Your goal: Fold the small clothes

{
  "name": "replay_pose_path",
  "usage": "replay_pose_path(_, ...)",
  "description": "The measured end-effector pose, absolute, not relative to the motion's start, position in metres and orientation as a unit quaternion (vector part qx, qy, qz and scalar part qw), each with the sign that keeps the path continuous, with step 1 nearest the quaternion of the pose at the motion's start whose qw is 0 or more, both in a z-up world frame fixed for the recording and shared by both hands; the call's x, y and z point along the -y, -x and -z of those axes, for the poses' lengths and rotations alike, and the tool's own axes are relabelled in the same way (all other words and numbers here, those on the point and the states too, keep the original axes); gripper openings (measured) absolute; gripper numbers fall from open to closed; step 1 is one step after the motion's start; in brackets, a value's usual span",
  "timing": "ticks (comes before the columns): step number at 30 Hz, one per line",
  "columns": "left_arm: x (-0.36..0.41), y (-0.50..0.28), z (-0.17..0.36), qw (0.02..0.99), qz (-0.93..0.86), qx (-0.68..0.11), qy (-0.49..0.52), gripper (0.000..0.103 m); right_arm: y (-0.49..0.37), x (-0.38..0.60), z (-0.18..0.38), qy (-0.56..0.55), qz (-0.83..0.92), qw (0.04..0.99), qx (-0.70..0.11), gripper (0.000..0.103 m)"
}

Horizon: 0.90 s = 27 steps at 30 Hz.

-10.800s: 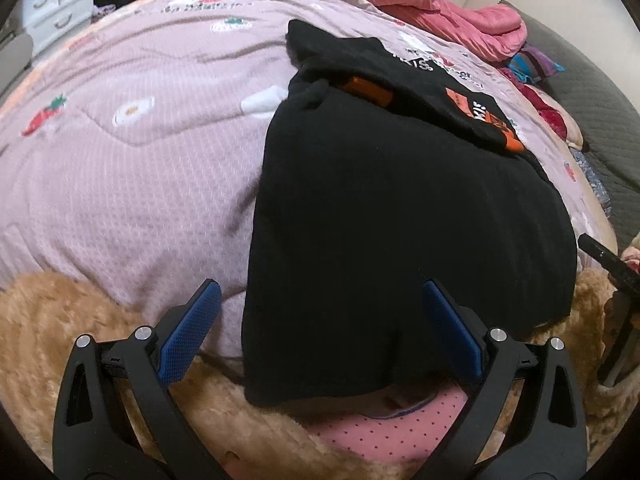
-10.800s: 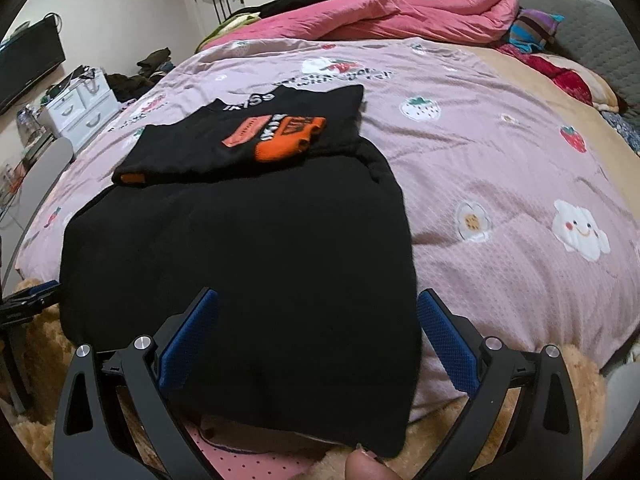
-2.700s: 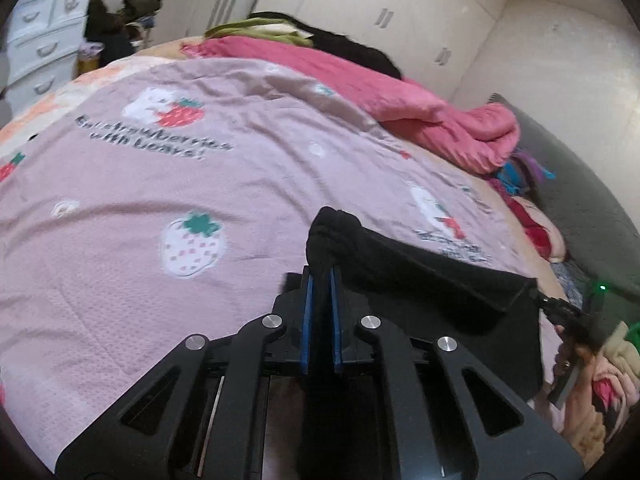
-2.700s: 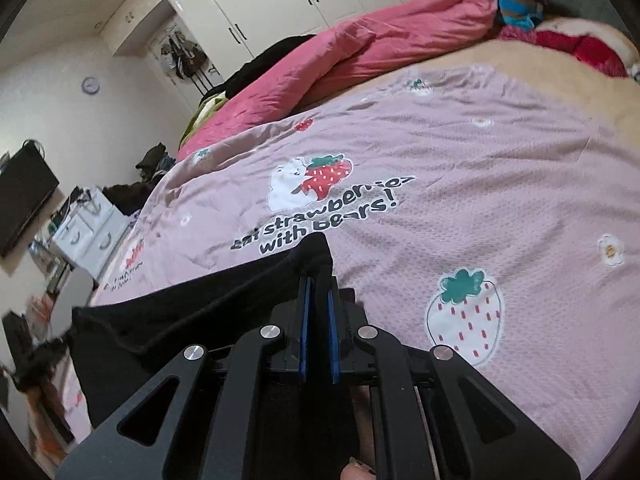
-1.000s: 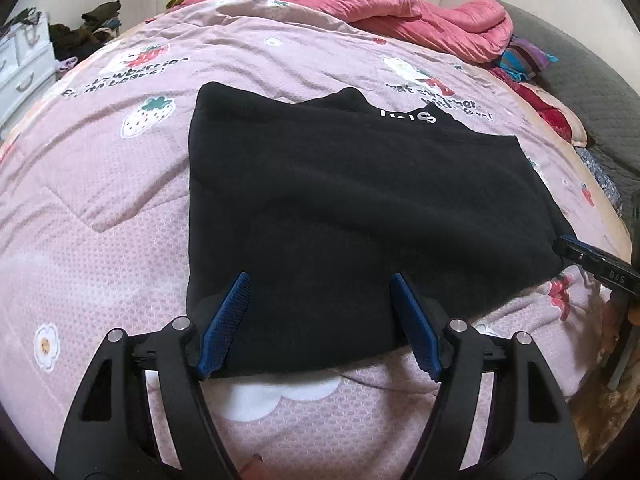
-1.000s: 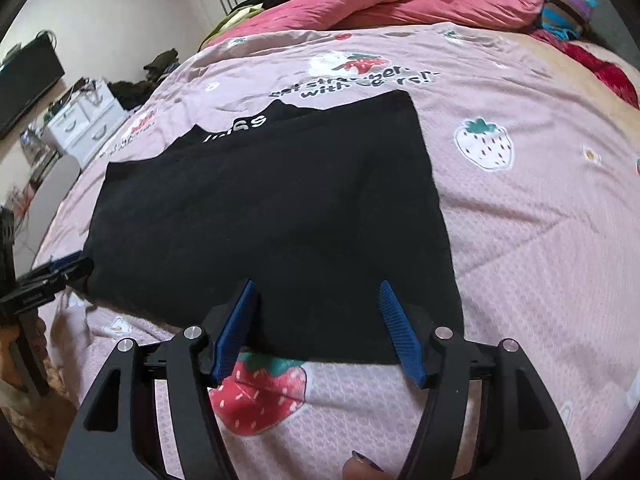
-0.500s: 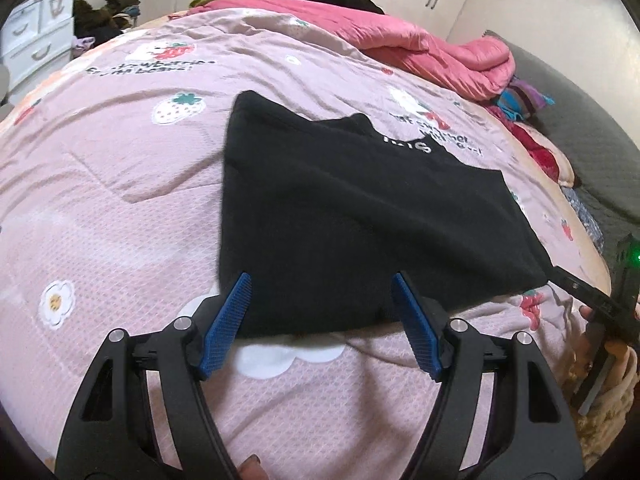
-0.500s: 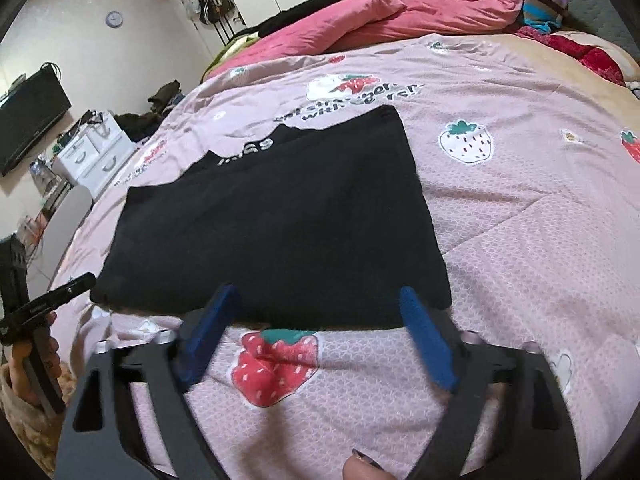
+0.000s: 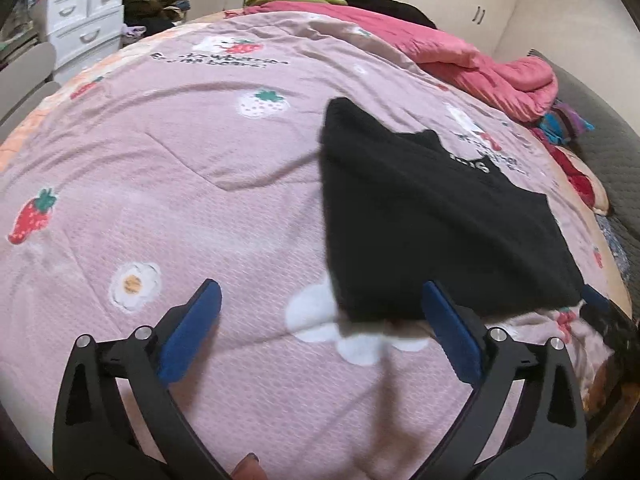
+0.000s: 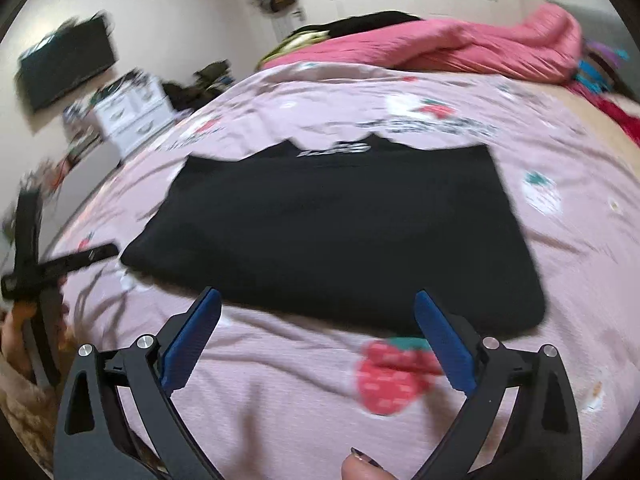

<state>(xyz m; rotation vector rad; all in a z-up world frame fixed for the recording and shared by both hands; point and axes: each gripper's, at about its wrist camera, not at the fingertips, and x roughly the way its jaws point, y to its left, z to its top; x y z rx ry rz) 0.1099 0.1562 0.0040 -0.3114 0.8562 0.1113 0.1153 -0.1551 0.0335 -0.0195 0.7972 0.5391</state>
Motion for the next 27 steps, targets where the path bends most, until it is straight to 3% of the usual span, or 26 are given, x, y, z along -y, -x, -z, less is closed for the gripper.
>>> replay_pose_path(17, -0.187, -0.174, -0.018, 0.890, -0.079, -0.432, 0.121, 0.094, -0.102, -0.030, 0.001, 0.282, -0.281, 0.862, -0.312, 0.097)
replay_pose_path(27, -0.190, -0.217, -0.020, 0.884, -0.082, -0.449, 0.102, 0.094, -0.134, -0.067, 0.014, 0.317, -0.247, 0.869, -0.288, 0.096)
